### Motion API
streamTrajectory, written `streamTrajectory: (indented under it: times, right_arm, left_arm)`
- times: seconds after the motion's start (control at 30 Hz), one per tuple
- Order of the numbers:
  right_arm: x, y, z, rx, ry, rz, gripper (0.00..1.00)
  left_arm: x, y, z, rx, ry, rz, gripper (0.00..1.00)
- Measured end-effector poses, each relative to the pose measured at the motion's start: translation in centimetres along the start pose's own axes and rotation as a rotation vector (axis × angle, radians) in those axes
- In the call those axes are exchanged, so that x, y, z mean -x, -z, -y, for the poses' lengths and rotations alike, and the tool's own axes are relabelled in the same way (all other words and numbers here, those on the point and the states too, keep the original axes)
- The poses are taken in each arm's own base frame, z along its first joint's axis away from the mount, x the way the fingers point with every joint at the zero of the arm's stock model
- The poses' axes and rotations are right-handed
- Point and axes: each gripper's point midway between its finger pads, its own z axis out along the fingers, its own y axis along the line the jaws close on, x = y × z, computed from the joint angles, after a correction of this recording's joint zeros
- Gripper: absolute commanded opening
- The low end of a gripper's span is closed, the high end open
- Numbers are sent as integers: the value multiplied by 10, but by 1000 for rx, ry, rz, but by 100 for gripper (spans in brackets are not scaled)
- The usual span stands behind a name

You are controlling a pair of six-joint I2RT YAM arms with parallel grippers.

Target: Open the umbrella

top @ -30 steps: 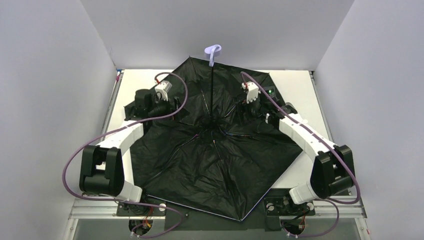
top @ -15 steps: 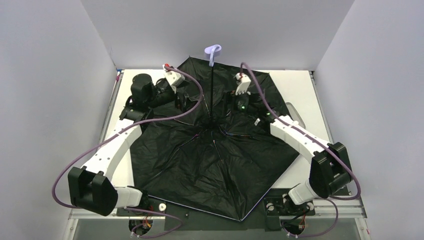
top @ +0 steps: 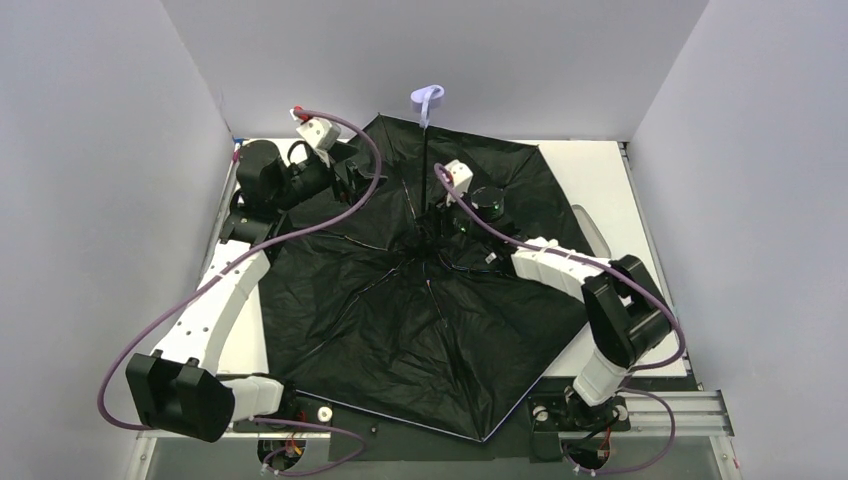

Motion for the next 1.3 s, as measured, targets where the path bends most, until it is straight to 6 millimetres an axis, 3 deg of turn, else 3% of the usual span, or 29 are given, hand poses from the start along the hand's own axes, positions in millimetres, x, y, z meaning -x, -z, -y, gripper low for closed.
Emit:
streamTrajectory:
  times: [0.27, 0.4, 0.57, 0.83, 1.0, 1.07, 1.23, 1.3]
  right_arm:
    - [-28, -16, 4, 18, 80, -36, 26]
    - [-46, -26, 8, 24, 96, -67, 26]
    - [-41, -40, 12, 28, 113, -64, 26]
    - [-50, -50, 10, 33, 93, -110, 26]
    - [-77, -51, 14, 18, 74, -176, 26]
    - [-78, -51, 14, 13, 69, -178, 23]
    - [-77, -52, 16, 0, 52, -176, 0]
    - [-77, -52, 15, 0, 53, -175, 0]
  left_arm:
    - [1, 6, -20, 88, 68, 0, 97]
    - [3, 8, -31, 123, 95, 3, 97]
    - [1, 10, -42, 154, 116, -2, 97]
    - [-1, 15, -52, 188, 149, -3, 97]
    - [0, 23, -65, 231, 179, 6, 97]
    - [0, 25, -69, 246, 192, 9, 97]
    - [0, 29, -75, 265, 201, 13, 97]
    - [1, 30, -76, 268, 202, 14, 97]
